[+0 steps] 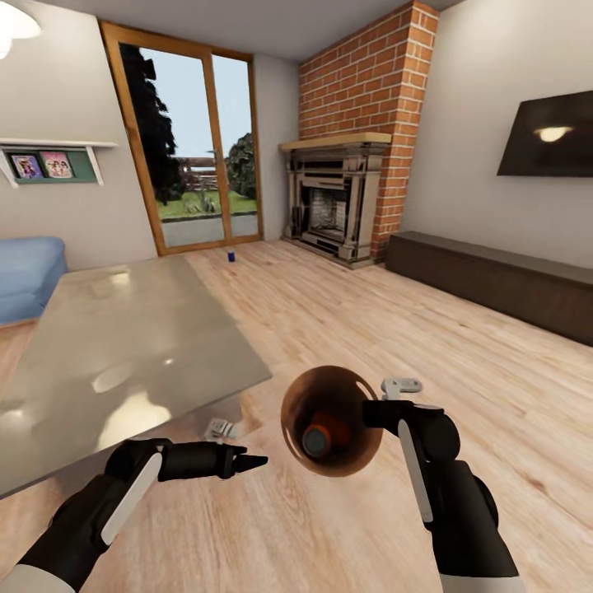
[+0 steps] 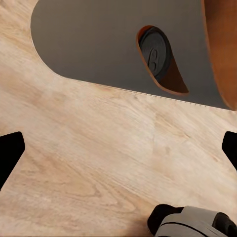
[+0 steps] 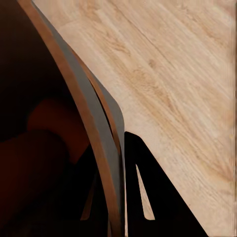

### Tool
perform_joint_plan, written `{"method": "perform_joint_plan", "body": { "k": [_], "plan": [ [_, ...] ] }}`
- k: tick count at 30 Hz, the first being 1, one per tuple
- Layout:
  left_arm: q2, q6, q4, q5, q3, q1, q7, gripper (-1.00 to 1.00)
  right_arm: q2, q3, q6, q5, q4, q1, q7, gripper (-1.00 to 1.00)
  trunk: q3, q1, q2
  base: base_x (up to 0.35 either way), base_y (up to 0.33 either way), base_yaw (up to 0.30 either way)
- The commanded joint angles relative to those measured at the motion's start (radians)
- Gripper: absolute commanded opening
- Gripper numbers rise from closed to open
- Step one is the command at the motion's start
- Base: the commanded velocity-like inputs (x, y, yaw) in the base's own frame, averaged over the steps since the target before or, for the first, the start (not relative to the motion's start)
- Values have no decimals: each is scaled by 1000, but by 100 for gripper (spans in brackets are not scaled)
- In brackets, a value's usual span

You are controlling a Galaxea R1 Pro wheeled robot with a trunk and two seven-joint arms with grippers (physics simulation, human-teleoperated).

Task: Put the three can of soda from the living room inside the tash can in the kitchen.

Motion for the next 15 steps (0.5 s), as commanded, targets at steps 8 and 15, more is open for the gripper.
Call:
{"method": "perform_joint_plan", "body": {
  "k": [8,15],
  "plan": [
    [1,0,0,0,0,0,0,100,0,0,0,-20,-1,0,3,-100,0,0,0,219,-280,0],
    [1,0,0,0,0,0,0,100,-2,-1,0,-20,-1,0,3,-100,0,0,0,219,-280,0]
  ]
}}
